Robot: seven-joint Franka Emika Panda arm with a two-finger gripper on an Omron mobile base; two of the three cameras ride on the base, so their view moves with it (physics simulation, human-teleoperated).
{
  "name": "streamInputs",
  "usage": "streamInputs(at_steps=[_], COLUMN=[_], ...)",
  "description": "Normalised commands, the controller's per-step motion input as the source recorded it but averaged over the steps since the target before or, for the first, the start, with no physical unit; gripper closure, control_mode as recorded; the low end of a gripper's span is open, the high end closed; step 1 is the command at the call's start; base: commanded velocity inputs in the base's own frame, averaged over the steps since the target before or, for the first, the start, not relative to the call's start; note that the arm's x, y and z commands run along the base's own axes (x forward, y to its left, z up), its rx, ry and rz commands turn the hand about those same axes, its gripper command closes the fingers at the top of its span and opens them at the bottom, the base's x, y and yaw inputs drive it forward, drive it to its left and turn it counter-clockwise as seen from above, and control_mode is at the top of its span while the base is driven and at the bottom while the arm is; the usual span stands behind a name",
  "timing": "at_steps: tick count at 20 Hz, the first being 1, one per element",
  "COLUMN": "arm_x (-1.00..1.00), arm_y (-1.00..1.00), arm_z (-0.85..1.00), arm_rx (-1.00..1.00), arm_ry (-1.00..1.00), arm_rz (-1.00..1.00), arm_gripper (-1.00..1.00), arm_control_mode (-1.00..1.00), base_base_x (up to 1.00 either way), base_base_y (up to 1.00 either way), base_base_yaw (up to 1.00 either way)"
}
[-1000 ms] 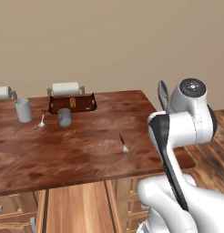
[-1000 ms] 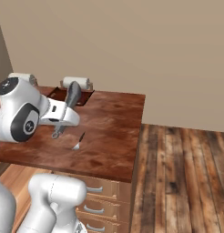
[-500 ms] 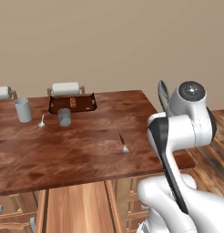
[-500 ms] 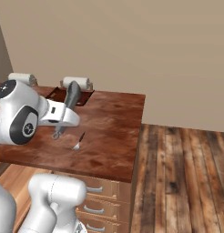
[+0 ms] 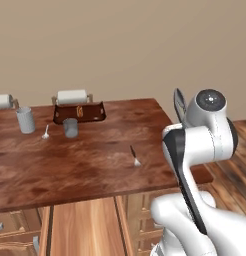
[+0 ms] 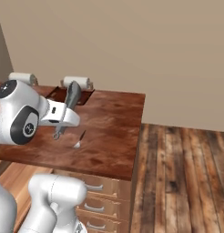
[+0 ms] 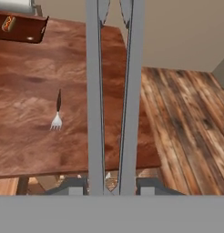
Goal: Take the tongs from the drawer on the left and place them on the dining counter next to the tray containing the hot dog.
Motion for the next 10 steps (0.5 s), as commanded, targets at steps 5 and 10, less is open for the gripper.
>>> streamInputs(at_steps=[5, 10], arm_x=[0.00, 0.00], arm_y=[0.00, 0.00], arm_z=[0.00, 0.00], arm_rx=[0.00, 0.00], arm_ry=[0.00, 0.00], arm_rz=[0.00, 0.00], arm_gripper=[1.00, 1.00], arm_control_mode=[1.00, 1.00], base_base_x=[-0.45, -0.21], base_base_y=[-0.41, -0.83], base_base_yaw=[0.00, 0.00])
